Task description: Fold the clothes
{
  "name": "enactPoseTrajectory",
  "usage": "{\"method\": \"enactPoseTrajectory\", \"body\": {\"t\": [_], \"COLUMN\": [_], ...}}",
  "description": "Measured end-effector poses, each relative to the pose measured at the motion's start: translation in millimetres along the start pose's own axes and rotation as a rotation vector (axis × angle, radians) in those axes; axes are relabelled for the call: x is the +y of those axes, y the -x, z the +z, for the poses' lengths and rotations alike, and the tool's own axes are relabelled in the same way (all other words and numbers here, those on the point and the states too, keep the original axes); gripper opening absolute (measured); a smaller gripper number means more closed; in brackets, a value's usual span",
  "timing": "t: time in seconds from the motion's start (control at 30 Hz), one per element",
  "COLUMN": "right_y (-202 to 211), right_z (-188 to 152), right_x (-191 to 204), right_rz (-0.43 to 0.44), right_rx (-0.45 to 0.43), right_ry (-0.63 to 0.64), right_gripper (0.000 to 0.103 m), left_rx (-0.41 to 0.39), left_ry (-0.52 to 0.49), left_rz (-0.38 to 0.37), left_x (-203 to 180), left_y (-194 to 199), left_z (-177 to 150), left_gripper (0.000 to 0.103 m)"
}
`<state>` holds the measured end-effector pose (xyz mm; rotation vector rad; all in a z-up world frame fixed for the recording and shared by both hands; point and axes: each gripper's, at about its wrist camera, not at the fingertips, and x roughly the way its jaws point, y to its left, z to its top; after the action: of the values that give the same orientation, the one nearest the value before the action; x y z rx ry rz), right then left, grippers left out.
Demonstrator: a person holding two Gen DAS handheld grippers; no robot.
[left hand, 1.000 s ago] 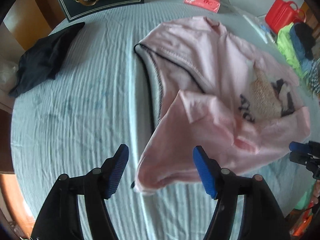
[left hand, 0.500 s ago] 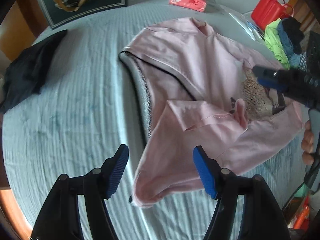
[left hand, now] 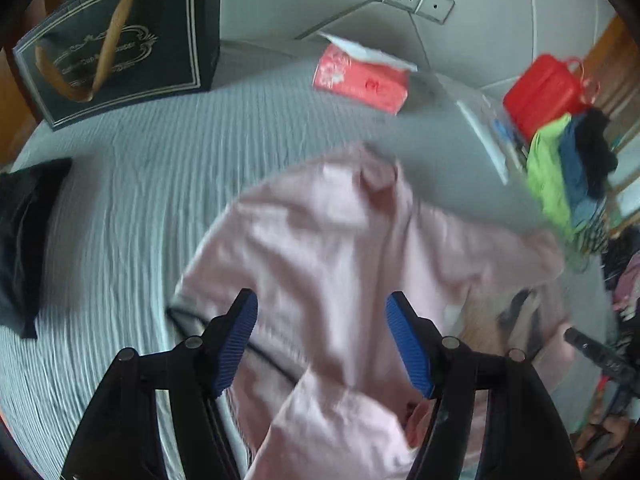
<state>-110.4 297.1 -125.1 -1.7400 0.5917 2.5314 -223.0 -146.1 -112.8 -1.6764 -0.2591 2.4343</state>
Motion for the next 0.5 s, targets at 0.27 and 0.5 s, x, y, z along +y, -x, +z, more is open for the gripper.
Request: {"method": "enactPoseTrajectory", "body": {"t": [0.27, 0.5], "right_y": [-5, -32], "right_z": [95, 149], "right_x": [-42, -56], "right_rz": [-0.047, -0.102], "right_rx": [0.038, 0.109], "right_ry": [-0.067, -0.086], "right_gripper": [0.078, 0.079], "left_rx": [0.176, 0.244], "left_ry": [-0.044, -0.076], "left_rz": [0.072, 0.062], "left_x": [-3, -29], "left_y": [-53, -105], "left_z": [89, 132], "left_gripper": [0.066, 0.066]}}
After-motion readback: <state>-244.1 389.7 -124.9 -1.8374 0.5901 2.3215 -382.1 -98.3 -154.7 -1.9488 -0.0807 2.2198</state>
